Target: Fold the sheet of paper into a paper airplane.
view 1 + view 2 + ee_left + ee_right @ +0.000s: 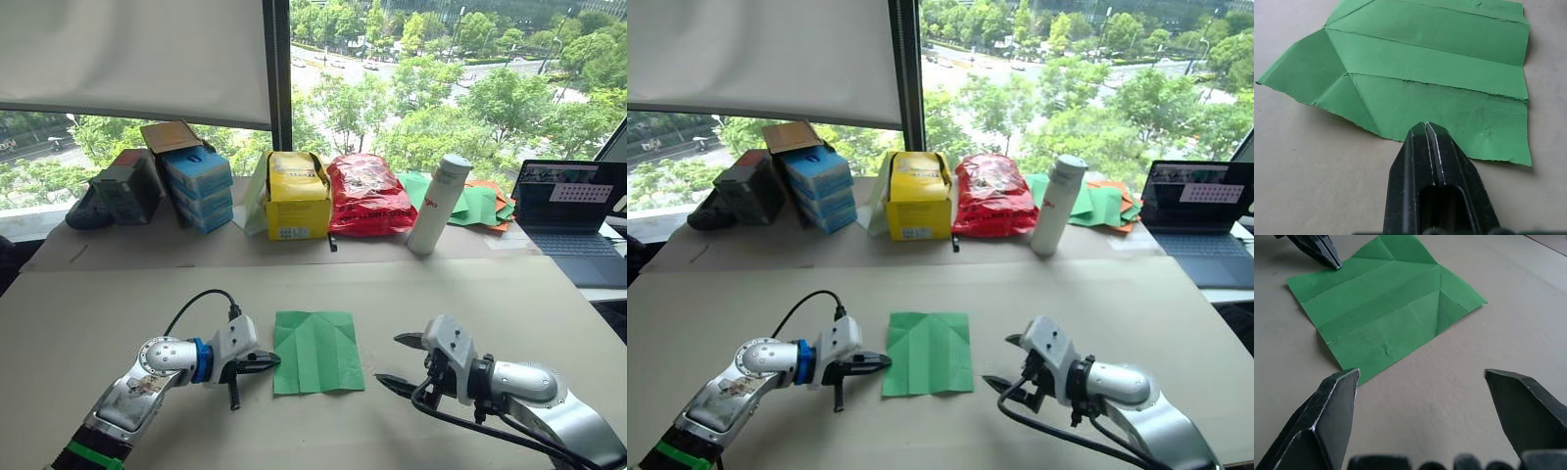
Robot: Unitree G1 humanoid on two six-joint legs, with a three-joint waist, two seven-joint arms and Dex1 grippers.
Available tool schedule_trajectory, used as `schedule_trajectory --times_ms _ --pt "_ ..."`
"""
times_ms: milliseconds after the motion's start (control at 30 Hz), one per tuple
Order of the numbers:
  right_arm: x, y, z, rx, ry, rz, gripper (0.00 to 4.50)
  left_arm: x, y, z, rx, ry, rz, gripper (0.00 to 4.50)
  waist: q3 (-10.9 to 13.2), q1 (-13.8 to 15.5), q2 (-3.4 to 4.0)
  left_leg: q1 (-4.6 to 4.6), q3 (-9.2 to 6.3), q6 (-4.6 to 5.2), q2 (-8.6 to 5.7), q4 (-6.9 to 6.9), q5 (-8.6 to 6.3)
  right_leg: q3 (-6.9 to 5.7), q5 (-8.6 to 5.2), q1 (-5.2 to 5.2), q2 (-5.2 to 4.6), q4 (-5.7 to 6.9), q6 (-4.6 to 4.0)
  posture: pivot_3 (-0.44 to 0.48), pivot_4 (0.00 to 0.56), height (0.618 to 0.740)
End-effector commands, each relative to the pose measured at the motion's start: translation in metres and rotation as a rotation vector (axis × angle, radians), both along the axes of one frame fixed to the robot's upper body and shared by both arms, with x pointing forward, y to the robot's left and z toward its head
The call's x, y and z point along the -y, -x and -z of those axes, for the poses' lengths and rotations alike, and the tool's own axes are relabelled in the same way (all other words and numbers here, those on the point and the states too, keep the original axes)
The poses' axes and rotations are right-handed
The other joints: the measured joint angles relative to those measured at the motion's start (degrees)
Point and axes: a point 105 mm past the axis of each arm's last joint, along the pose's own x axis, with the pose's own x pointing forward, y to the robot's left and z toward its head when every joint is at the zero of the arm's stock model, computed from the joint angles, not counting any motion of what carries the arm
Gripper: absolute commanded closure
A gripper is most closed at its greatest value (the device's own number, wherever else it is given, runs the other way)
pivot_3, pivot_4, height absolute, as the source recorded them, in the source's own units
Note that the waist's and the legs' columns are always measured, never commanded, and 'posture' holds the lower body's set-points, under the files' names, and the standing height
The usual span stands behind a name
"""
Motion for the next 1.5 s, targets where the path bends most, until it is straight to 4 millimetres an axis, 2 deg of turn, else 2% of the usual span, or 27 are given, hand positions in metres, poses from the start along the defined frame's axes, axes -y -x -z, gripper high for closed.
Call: schedule_trajectory --times_ms 33,100,167,233,367,500,833,933,1067,1100,1133,1267,1333,1500 --pt "-0.007 0.003 -0.008 0.029 -0.009 -0.026 0.00 0.001 0.005 0.001 -0.055 0.004 0.018 4.48 0.00 -0.02 0.00 -0.02 0.00 0.01 -0.01 0.00 -0.01 -0.01 0.00 -0.01 0.00 0.00 0.00 0.000 0.150 0.740" --pt "-0.008 0.003 -0.006 0.025 -0.012 -0.022 0.00 -0.002 0.005 -0.007 -0.047 0.004 0.036 4.48 0.00 -0.13 -0.01 -0.07 0.01 0.03 -0.01 0.01 -0.02 -0.02 0.00 -0.05 0.01 -0.01 0.02 0.000 0.150 0.740" --pt "-0.009 0.003 -0.005 0.022 -0.027 -0.011 0.00 -0.003 -0.001 -0.024 -0.027 0.040 0.031 4.48 0.01 -0.26 -0.02 -0.09 0.01 0.01 0.00 0.02 -0.01 -0.03 0.00 -0.07 0.05 -0.02 0.02 0.000 0.150 0.740" --pt "-0.011 0.004 -0.005 0.020 -0.036 -0.011 0.00 0.001 -0.008 -0.031 -0.014 0.076 0.022 4.48 0.02 -0.19 -0.03 -0.16 0.01 -0.02 0.00 0.03 0.01 -0.05 0.00 -0.12 0.08 -0.01 0.02 0.000 0.150 0.740" --pt "-0.013 0.007 -0.004 0.007 -0.040 -0.018 0.00 0.011 -0.014 -0.025 -0.006 0.061 0.042 4.48 0.02 -0.12 -0.04 -0.16 0.01 0.01 -0.02 0.11 -0.01 -0.10 0.01 -0.06 0.08 -0.01 0.04 0.000 0.150 0.740" --pt "-0.013 0.015 0.001 -0.018 -0.013 -0.034 0.00 0.036 -0.025 -0.013 0.010 0.038 0.083 4.48 0.03 0.16 -0.05 -0.21 0.01 0.01 -0.06 0.14 0.00 -0.11 0.00 -0.07 0.17 -0.04 0.07 0.000 0.150 0.740" --pt "-0.020 0.029 0.001 -0.047 0.004 -0.059 0.00 0.025 -0.032 0.011 0.027 -0.121 0.104 4.48 0.03 -0.29 -0.08 -0.19 -0.01 0.08 0.00 0.35 -0.04 -0.03 0.00 -0.04 0.21 0.05 0.07 0.000 0.150 0.740" --pt "-0.022 0.031 0.001 -0.053 0.009 -0.064 0.86 0.023 -0.030 0.015 0.017 -0.136 0.112 4.50 0.00 -0.36 -0.12 -0.18 -0.01 0.10 0.00 0.37 -0.05 -0.01 0.00 -0.03 0.20 0.05 0.07 0.000 0.150 0.740" --pt "-0.024 0.039 0.004 -0.084 0.033 -0.101 2.25 0.015 -0.028 0.022 -0.002 -0.162 0.097 4.50 -0.02 -0.52 -0.12 -0.16 -0.01 0.10 0.02 0.37 -0.05 0.00 0.00 -0.03 0.20 0.06 0.07 0.000 0.150 0.740" --pt "-0.027 0.042 0.003 -0.095 0.024 -0.120 2.41 0.012 -0.029 0.023 -0.004 -0.172 0.087 4.50 -0.02 -0.53 -0.13 -0.15 -0.01 0.10 0.02 0.37 -0.06 0.00 0.00 -0.02 0.20 0.06 0.07 0.000 0.150 0.740" --pt "-0.028 0.044 0.002 -0.102 0.017 -0.133 2.92 0.010 -0.029 0.024 -0.005 -0.178 0.081 4.50 -0.03 -0.54 -0.14 -0.15 -0.01 0.10 0.03 0.37 -0.06 0.00 0.00 -0.03 0.20 0.06 0.07 0.000 0.150 0.740" --pt "-0.039 0.056 0.006 -0.155 0.010 -0.213 4.36 0.005 -0.030 0.026 -0.001 -0.207 0.075 4.50 -0.11 -0.75 -0.21 -0.07 -0.01 0.10 0.06 0.37 -0.06 0.06 0.00 0.01 0.22 0.08 0.07 0.000 0.150 0.740" --pt "-0.043 0.059 0.011 -0.176 0.008 -0.233 4.49 0.003 -0.030 0.027 0.005 -0.219 0.074 4.50 -0.17 -0.71 -0.29 -0.05 -0.02 0.10 0.08 0.37 -0.06 0.05 -0.01 0.01 0.22 0.09 0.06 0.000 0.150 0.740" --pt "-0.056 0.052 0.021 -0.170 -0.047 -0.167 4.49 -0.005 -0.028 0.028 -0.002 -0.247 0.063 4.50 -0.29 -0.88 -0.42 -0.02 -0.01 0.10 0.10 0.37 -0.06 0.10 -0.02 0.01 0.22 0.10 0.04 0.000 0.150 0.740"
